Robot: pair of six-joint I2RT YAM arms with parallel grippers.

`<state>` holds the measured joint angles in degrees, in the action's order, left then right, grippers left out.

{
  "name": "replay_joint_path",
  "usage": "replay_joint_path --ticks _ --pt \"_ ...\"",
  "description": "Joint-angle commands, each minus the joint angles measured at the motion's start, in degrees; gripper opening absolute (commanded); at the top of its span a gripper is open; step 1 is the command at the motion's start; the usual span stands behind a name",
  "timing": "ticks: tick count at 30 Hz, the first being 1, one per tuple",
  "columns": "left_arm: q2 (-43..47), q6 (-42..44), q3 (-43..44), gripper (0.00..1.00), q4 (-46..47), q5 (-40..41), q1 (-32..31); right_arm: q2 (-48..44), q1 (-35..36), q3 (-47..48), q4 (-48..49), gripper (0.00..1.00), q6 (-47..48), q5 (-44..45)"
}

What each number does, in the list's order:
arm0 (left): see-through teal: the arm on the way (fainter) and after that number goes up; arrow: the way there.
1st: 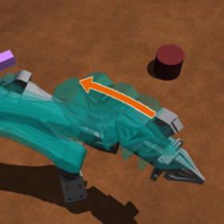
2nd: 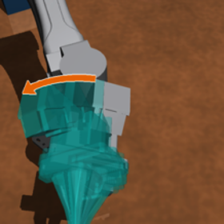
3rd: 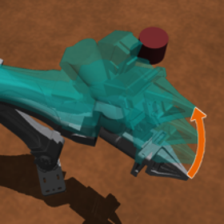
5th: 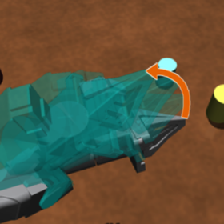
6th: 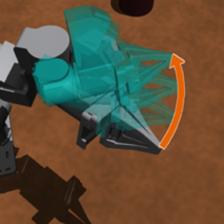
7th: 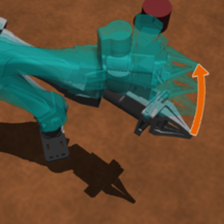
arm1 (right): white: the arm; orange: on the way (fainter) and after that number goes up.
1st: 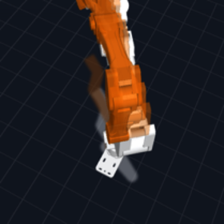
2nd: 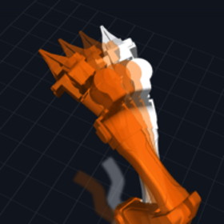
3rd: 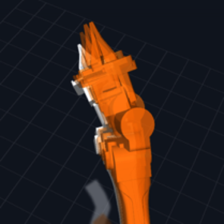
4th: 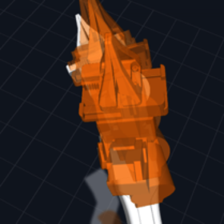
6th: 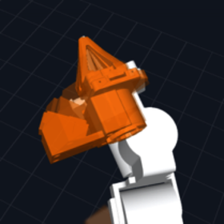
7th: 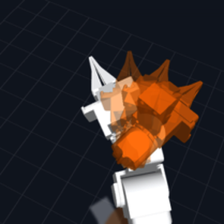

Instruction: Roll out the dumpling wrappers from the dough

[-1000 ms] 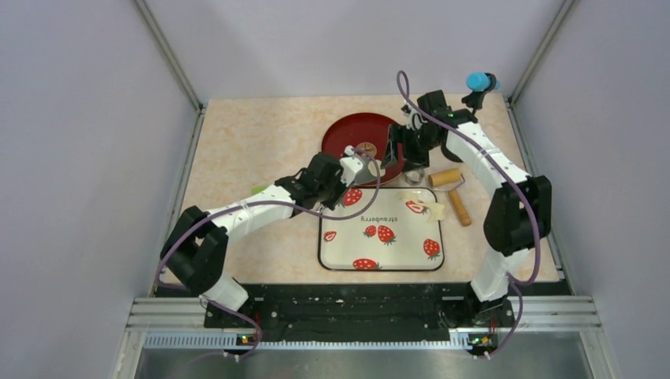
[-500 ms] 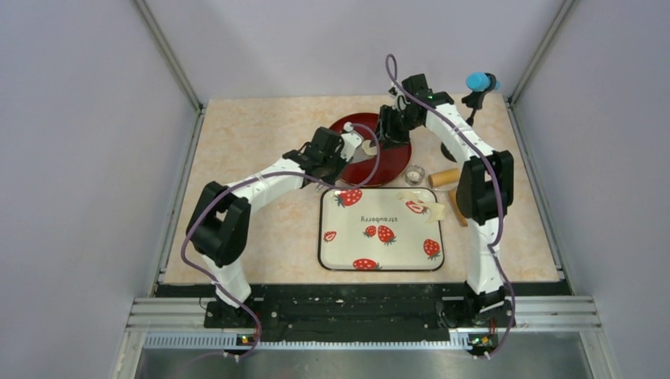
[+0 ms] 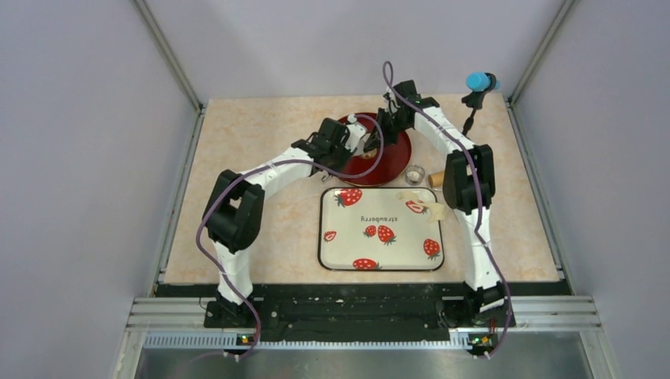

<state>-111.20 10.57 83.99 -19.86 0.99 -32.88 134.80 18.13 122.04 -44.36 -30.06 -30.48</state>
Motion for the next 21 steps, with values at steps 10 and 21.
replay_joint_path --ticks 10,21 --pt "-2.82 -2.62 6.67 0.00 2.37 1.73 0.36 6.77 1.63 7.20 9.14 0.03 -4.92 -0.75" --pt "-3.95 -3.18 9.01 0.00 1.53 4.42 0.20 9.06 3.17 7.47 6.09 0.02 0.04 4.85"
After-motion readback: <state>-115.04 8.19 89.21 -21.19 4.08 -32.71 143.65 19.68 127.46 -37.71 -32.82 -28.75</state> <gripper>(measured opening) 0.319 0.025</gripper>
